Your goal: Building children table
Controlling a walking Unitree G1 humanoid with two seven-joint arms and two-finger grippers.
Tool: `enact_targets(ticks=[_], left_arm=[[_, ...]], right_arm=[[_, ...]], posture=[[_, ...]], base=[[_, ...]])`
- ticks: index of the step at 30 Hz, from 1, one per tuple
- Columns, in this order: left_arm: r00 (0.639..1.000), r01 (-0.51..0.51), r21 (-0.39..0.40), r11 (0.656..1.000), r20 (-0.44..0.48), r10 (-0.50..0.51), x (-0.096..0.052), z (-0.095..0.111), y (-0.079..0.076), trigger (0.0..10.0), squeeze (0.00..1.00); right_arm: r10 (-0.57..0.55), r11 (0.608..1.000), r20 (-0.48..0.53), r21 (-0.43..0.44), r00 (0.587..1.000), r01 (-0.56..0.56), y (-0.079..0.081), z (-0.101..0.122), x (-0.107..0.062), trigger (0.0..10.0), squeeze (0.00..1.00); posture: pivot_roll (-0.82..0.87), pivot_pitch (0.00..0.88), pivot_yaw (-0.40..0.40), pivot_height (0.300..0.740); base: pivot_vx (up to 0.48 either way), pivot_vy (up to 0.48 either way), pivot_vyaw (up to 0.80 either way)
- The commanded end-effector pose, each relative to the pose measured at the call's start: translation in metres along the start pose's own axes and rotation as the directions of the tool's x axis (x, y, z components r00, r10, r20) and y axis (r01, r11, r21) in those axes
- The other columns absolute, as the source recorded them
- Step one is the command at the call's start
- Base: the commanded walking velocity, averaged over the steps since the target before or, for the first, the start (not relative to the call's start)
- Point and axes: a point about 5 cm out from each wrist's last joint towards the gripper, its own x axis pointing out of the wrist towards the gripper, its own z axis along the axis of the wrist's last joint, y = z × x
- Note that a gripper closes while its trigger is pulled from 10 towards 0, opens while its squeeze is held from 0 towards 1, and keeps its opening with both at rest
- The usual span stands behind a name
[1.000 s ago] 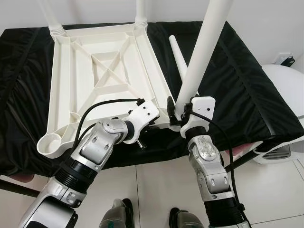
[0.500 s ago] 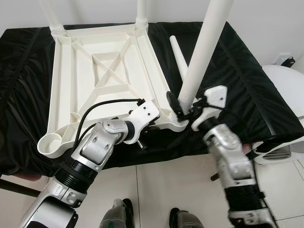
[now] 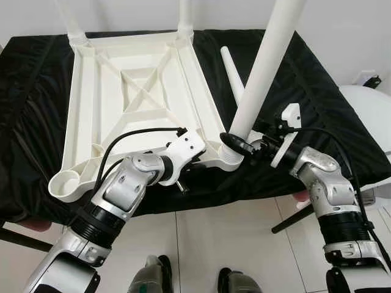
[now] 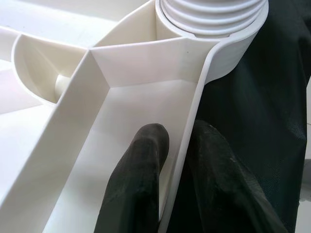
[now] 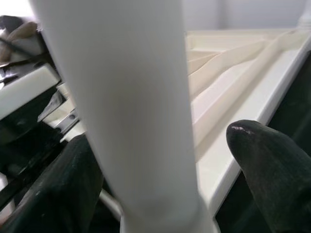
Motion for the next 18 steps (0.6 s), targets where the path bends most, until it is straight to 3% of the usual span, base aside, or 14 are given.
enact_targets(ticks=[1,12,13,14,15,18], left_arm=[[0.999,0.004,0.022,1.000,0.045,-0.005,-0.002,0.012,0.002,10.0,0.00],[0.999,0.006,0.021,1.000,0.040,-0.007,-0.002,0.011,0.001,10.0,0.00],[0.999,0.006,0.021,1.000,0.041,-0.007,-0.002,0.011,0.001,10.0,0.00],[0.999,0.006,0.020,1.000,0.041,-0.007,-0.002,0.011,0.001,10.0,0.00],[0.999,0.007,0.021,1.000,0.042,-0.008,-0.002,0.011,0.000,10.0,0.00],[0.999,0.007,0.021,1.000,0.042,-0.008,-0.002,0.011,0.000,10.0,0.00]], right_arm=[[0.037,0.999,-0.019,-0.006,0.999,-0.037,-0.001,-0.001,-0.001,10.0,0.00],[0.084,0.996,-0.034,-0.016,0.996,-0.085,-0.011,0.001,0.000,10.0,0.00],[0.086,0.996,-0.032,-0.015,0.996,-0.086,-0.011,0.002,0.000,7.9,0.00],[0.094,0.995,-0.030,-0.013,0.995,-0.094,-0.012,0.002,0.000,7.9,0.00],[0.108,0.994,-0.026,-0.004,0.994,-0.108,-0.012,0.001,0.000,0.0,0.00],[0.119,0.993,-0.024,0.002,0.993,-0.119,-0.012,0.001,0.000,0.0,0.00]], posture=[[-0.04,0.155,0.030,0.740],[-0.04,0.156,0.032,0.740],[-0.04,0.155,0.032,0.740],[-0.04,0.155,0.031,0.740],[-0.04,0.155,0.031,0.740],[-0.04,0.154,0.031,0.740]], base=[[0.000,0.000,0.00],[0.000,0.000,0.00],[0.000,0.000,0.00],[0.000,0.000,0.00],[0.000,0.000,0.00],[0.000,0.000,0.00]])
